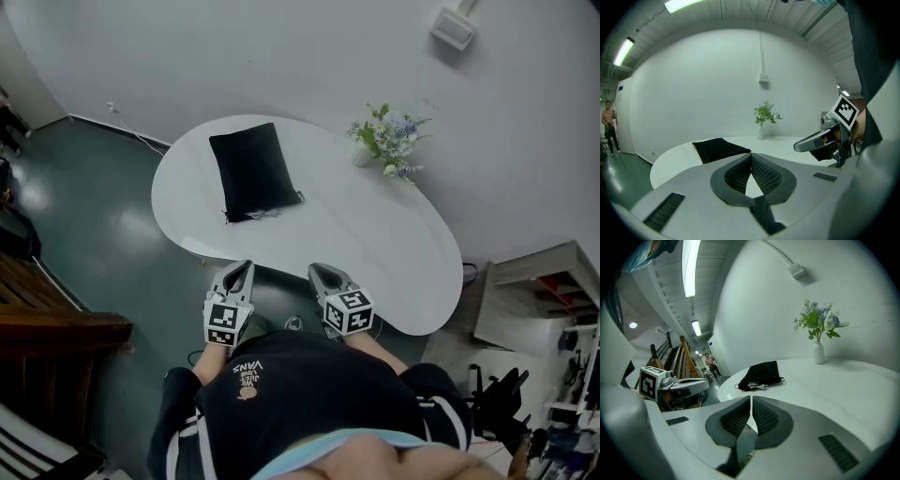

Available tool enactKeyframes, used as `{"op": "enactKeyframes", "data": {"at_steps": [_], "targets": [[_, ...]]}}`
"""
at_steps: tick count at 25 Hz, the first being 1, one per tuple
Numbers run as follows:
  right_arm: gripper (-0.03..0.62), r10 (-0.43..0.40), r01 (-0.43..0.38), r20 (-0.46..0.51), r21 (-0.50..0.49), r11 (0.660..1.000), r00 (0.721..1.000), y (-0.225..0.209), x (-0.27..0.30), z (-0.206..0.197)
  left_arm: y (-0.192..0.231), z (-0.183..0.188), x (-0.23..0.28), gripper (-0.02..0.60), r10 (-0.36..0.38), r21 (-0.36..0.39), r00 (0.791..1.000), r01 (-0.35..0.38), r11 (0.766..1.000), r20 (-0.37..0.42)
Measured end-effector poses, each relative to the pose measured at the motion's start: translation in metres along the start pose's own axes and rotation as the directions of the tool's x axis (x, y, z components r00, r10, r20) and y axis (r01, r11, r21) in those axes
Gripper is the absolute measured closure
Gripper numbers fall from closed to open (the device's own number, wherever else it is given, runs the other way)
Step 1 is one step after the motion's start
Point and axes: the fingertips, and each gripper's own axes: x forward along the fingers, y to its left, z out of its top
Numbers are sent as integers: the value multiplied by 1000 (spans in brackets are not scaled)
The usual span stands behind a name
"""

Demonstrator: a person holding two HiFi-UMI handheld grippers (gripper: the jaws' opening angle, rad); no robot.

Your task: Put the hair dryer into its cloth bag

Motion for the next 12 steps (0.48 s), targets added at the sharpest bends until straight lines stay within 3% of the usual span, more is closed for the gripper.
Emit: {"op": "enactKeyframes", "data": {"at_steps": [12], "targets": [[546,-16,16,5,6,1000,1000,-3,4,0,-2,-1,5,561,-9,-8,1000,9,1000,4]]}}
